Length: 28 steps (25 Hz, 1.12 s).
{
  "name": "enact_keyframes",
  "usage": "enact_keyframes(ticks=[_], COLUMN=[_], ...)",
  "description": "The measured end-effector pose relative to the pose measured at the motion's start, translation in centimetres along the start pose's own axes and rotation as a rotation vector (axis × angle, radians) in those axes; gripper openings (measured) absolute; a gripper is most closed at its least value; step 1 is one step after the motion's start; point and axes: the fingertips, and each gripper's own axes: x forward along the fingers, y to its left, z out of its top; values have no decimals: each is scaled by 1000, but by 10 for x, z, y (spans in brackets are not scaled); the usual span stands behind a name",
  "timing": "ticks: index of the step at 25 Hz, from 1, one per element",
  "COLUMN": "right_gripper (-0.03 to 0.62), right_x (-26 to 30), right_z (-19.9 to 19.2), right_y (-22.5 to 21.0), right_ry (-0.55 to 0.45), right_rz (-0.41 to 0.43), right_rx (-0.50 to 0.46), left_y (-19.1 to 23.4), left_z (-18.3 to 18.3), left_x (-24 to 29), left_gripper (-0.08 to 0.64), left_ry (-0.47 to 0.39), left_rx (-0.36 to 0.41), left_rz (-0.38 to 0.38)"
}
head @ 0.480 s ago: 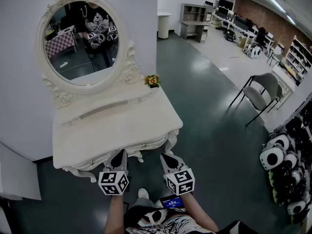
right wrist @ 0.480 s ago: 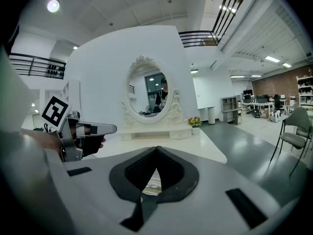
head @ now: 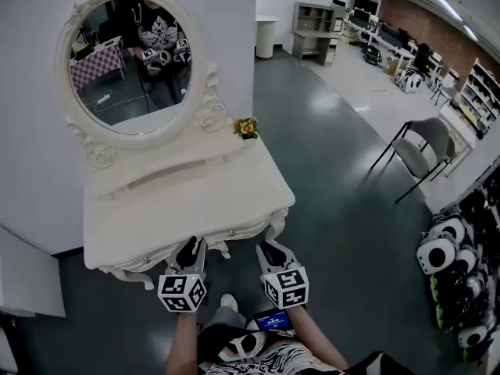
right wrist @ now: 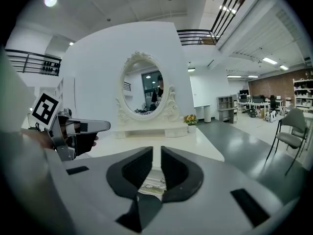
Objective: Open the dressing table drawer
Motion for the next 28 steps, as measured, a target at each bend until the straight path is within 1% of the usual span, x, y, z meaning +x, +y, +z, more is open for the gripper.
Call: enact_keyframes(ticks=[1,2,6,10,12,16,19,24,28], right_gripper=[82,101,103,106,106,106,106,107,107], right_x=[6,13,47,96,127,192,234,282,302], right_z=[-1,-2,1,8,14,26,31,41,45], right_y=[-1,-2,-12,-28,-38,-59,-69,-86,-96], right_ry=[9,16,29,50,64,95,122,144,157], right_rz=[3,4,-13,-28,-38,-69,-98,-136,-155], right_rx=[5,8,11,10,10,13,18,16,11], left_y=[5,10,31,61,81,121,146,170,176], left_z=[-1,-2,2,7,9,10,8,1,-14], left_x=[4,8,32,74,103,163,201,250,269], left_gripper=[95,101,103,103,103,114,114,114,109], left_ry=[2,3,-17,-25,-10,37,72,118,160], left_rx=[-16,-31,-51,-85,-93,-76,-83,-82,-88], left_rz=[1,3,-13,-35,-46,-57,-87,-130,-141])
